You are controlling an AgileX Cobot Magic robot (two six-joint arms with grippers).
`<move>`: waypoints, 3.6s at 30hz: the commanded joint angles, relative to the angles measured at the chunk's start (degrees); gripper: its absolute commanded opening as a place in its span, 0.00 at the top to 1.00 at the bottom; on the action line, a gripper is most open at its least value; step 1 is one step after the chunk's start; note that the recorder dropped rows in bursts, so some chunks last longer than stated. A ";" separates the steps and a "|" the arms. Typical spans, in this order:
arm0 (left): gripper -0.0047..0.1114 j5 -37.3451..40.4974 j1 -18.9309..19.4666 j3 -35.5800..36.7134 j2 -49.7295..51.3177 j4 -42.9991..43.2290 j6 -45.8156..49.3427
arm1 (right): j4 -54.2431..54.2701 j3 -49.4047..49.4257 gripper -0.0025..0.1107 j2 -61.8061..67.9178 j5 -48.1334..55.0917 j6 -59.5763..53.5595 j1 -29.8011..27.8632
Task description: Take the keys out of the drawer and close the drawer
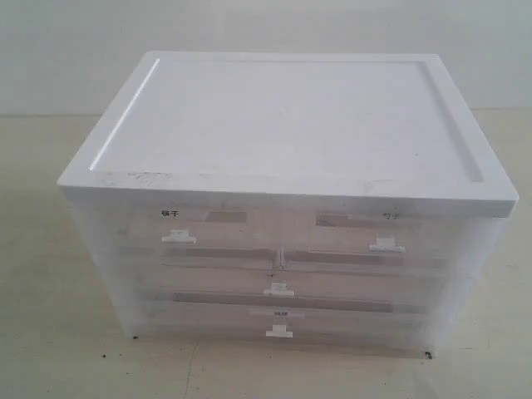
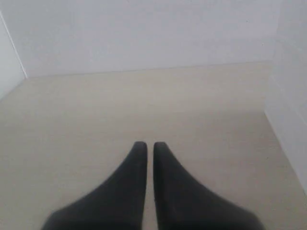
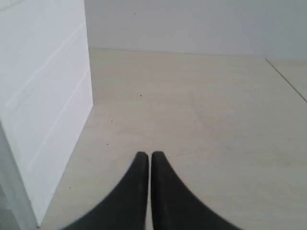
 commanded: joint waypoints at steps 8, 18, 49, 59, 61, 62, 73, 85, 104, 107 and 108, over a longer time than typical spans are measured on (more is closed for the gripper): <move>0.92 -23.78 0.14 0.14 -0.19 -7.63 -3.23 | -2.02 0.01 0.98 -0.27 -24.94 0.91 -0.17; 0.92 -37.53 0.14 0.14 -0.19 6.09 -49.41 | -2.35 0.01 0.98 -0.27 -39.76 29.62 -0.17; 0.92 -75.97 -20.95 -5.80 56.50 57.92 -38.65 | -54.11 -18.26 0.98 47.53 -65.11 59.33 -0.17; 0.92 -59.78 -53.04 -13.25 78.14 19.27 4.57 | -53.97 -18.26 0.98 49.56 -66.12 56.09 -0.17; 0.92 -60.36 -56.56 -14.97 80.90 12.86 12.23 | -54.82 -18.26 0.98 49.56 -66.12 56.09 -0.17; 0.92 -60.49 -57.83 -15.75 81.79 10.96 14.91 | -54.82 -18.26 0.98 49.56 -66.12 56.09 -0.17; 0.61 -42.63 -62.24 -28.36 91.50 9.52 25.30 | -55.78 -18.26 0.98 49.56 -66.12 56.08 -0.17; 0.64 -51.44 -76.60 -28.49 91.50 -52.28 83.53 | -56.29 -18.26 0.98 49.56 -66.12 56.32 -0.17; 0.70 -67.44 -76.86 -28.60 101.80 -51.37 86.95 | -57.35 -18.26 0.98 49.56 -65.90 57.18 -0.17; 0.85 -68.16 -76.86 -28.60 102.48 -51.88 86.95 | -57.35 -18.26 0.98 49.56 -65.90 57.18 -0.17; 0.90 -68.38 -76.86 -28.60 102.54 -52.20 86.95 | -57.74 -18.26 0.98 49.56 -65.90 57.18 -0.17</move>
